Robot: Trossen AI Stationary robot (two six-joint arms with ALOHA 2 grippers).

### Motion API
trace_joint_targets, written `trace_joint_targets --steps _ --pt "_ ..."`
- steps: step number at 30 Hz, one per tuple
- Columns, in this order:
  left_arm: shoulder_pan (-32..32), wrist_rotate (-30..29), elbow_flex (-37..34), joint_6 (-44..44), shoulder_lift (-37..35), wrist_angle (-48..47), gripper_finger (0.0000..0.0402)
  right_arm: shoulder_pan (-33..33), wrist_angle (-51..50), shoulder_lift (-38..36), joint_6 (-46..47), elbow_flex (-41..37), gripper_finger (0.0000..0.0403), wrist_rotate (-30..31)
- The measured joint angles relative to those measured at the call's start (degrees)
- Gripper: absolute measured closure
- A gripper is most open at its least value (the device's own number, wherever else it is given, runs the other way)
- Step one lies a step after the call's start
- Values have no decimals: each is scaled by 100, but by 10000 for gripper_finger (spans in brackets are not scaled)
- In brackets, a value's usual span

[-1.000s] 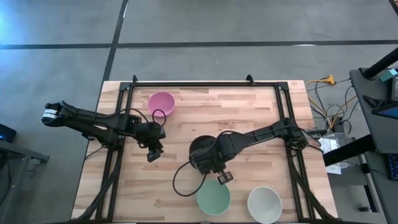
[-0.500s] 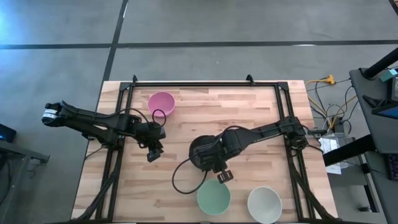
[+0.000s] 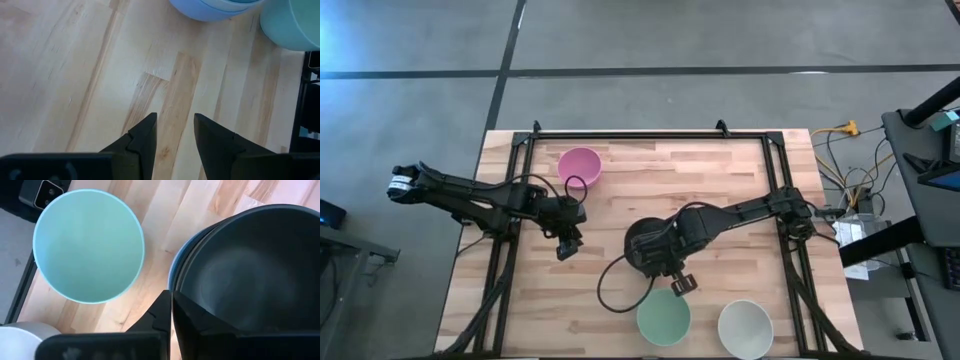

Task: Nest bowls inside each other
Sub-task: Stack the white bowl on top of the black bowl

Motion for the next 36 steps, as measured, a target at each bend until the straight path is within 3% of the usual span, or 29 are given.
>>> trace_joint_targets --steps 17,22,26,31,36 --pt "0 0 0 -19 0 -1 288 -7 52 4 63 -174 394 -7" --pt "0 9 0 -20 0 -3 288 -26 104 -268 97 -72 394 111" --pt "0 92 0 -20 0 -13 288 -74 -13 -690 649 -173 394 153" --pt "0 122 0 8 0 -15 288 -16 -81 -1619 1838 -1214 394 118" --pt "0 116 0 218 9 -7 288 503 1228 -2842 3048 -3299 384 24"
